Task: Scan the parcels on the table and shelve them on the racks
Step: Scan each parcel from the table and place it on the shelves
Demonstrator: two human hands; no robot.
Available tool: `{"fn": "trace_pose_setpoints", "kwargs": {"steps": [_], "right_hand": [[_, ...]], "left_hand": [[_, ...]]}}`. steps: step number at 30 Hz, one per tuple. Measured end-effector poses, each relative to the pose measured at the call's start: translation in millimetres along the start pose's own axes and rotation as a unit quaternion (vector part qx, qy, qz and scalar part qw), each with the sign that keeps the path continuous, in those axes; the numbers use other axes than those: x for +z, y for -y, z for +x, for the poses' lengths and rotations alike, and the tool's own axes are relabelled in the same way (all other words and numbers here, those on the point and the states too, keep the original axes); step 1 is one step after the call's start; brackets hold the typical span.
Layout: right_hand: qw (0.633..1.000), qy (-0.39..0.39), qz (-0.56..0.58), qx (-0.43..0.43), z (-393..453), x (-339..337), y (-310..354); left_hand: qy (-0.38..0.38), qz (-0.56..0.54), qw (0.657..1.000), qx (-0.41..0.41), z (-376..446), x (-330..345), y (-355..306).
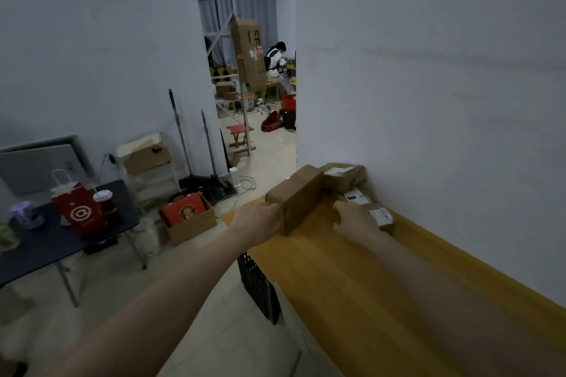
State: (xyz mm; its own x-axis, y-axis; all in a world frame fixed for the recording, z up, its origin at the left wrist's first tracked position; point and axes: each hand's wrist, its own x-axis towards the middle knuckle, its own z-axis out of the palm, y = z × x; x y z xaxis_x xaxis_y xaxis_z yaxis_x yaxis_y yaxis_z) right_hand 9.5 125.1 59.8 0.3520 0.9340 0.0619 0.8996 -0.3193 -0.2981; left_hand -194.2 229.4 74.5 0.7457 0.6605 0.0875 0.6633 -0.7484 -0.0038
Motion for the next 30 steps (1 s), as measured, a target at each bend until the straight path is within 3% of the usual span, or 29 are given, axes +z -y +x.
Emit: {"fn": "trace_pose_setpoints", "kwargs": {"steps": [7,14,21,30], "right_hand": [[0.999,-0.005,0.022,0.039,115.7,57.4,18.8],[0.982,0.029,0.083,0.169,241.2,136.7,46.8],[0.926,0.022,0.175,0.334,325.3,191.9,60.8],[0.876,0.009,0.137,0.462,377.5,219.6,56.5]], "left_hand": [[0.005,-0.025,1.0,-0.01,119.2,58.7,78.8],[0.053,-0.033,0.998,0.02,246.7,133.7,158.3],[0.114,-0.05,0.991,0.054,323.8,195.2,192.0],[0.162,-0.066,0.973,0.148,351.7,237.4,196.7]]}}
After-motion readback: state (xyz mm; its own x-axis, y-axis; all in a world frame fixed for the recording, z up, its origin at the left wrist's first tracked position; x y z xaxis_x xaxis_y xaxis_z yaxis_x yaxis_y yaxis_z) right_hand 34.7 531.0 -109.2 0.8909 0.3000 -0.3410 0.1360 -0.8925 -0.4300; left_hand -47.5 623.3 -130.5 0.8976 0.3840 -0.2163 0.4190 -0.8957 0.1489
